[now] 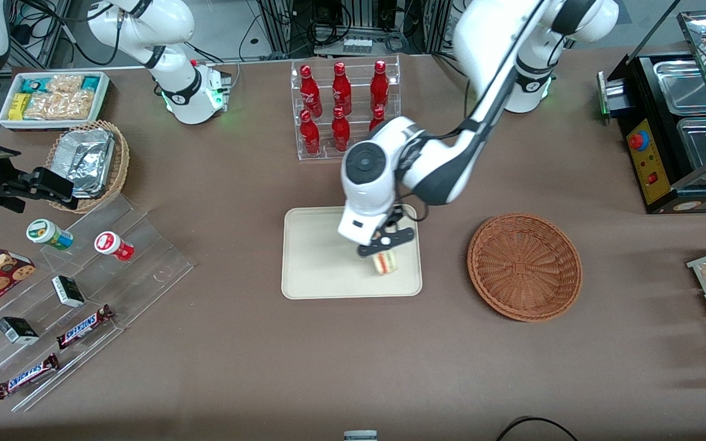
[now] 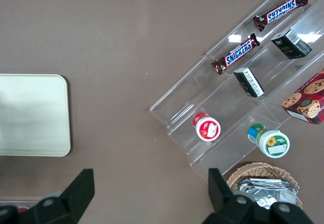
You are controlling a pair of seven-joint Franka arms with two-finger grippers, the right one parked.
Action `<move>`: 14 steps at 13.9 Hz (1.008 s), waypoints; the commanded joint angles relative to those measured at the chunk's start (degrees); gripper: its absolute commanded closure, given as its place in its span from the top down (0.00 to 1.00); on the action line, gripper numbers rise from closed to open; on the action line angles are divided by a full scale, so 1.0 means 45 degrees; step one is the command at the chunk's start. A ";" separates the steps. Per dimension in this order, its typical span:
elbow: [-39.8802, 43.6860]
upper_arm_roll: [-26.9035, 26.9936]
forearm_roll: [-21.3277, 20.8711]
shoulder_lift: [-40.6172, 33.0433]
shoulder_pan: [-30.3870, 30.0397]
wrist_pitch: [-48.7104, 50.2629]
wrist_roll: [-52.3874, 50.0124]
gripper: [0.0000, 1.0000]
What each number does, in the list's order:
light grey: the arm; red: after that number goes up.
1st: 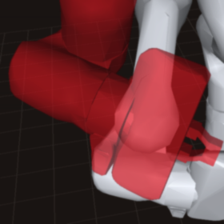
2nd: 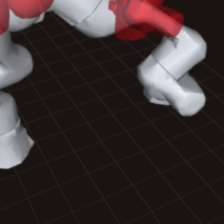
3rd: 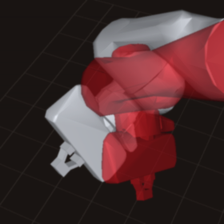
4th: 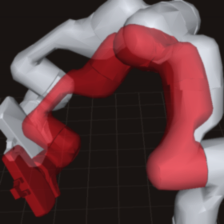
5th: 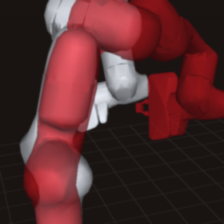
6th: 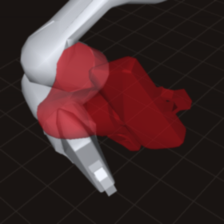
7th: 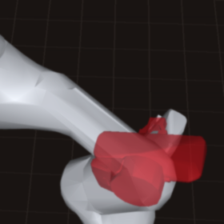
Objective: Place sandwich from basket to tray
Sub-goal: 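Lift the sandwich and carry it over the cream tray, then lower the sandwich onto the tray and open the left gripper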
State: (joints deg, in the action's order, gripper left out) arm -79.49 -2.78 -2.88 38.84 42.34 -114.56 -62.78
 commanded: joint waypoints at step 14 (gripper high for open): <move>0.0555 -0.0046 0.0072 0.1877 0.0844 -0.1867 0.1705 0.32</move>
State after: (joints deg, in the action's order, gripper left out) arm -78.87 -3.41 -2.88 45.65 45.62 -122.93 -55.50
